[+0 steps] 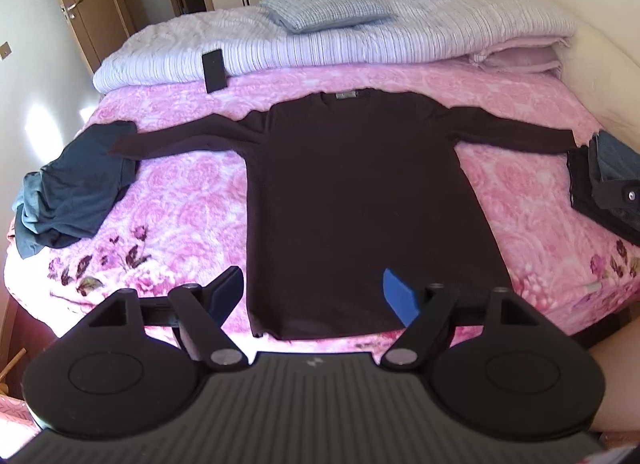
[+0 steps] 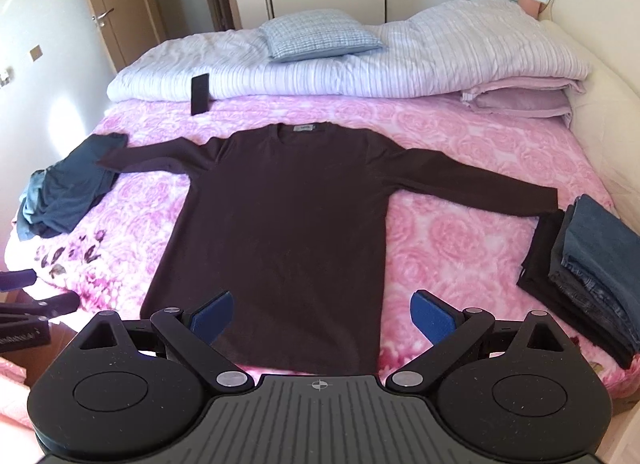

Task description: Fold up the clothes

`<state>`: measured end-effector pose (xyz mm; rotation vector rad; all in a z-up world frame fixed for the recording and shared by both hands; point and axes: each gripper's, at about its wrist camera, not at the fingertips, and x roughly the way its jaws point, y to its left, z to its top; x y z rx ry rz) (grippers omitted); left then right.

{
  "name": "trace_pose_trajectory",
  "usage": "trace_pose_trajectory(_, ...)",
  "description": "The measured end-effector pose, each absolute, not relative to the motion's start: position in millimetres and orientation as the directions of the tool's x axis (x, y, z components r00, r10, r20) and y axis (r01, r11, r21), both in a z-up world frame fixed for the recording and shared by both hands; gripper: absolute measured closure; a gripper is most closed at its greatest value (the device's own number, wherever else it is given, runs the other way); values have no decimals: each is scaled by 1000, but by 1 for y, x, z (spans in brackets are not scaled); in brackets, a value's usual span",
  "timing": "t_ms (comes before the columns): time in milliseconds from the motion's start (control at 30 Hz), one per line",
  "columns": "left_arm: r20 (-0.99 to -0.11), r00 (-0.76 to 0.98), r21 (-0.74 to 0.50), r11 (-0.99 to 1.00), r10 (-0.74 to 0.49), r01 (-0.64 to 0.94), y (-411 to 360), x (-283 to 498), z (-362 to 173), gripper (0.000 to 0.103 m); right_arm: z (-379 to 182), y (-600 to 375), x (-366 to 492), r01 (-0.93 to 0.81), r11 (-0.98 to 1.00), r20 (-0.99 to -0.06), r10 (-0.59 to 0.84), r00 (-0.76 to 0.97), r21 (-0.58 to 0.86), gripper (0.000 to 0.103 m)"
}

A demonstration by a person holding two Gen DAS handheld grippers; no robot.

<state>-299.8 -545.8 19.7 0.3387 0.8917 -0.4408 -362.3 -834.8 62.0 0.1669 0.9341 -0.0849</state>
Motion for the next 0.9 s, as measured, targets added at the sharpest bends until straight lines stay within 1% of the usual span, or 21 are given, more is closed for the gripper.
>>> trace_pose_trajectory(133, -820, 531, 106, 855, -213, 507, -545, -306, 9, 29, 62, -829, -368, 136, 984, -812, 16, 584, 116, 5)
trace_pose_trajectory(400, -846, 495, 97, 856, -197, 508, -541, -313, -6, 29, 37, -808, -373, 83, 987, -846, 72, 528, 136, 5)
trace_pose_trajectory(600, -849, 494, 99, 861, -189, 500, -535, -314, -6, 29, 35, -800, -372, 72, 989, -850, 75, 521, 131, 5)
trace_pose_trajectory(767, -829, 533, 126, 873, -167, 470, -519, -303, 5, 29, 42, -793, -357, 41, 990, -816, 88, 571, 135, 5)
trace_pose_trajectory(900, -802, 584, 159, 900, -122, 407, -490, -274, 13, 29, 49, -785, -342, 3, 991, -781, 101, 616, 131, 5)
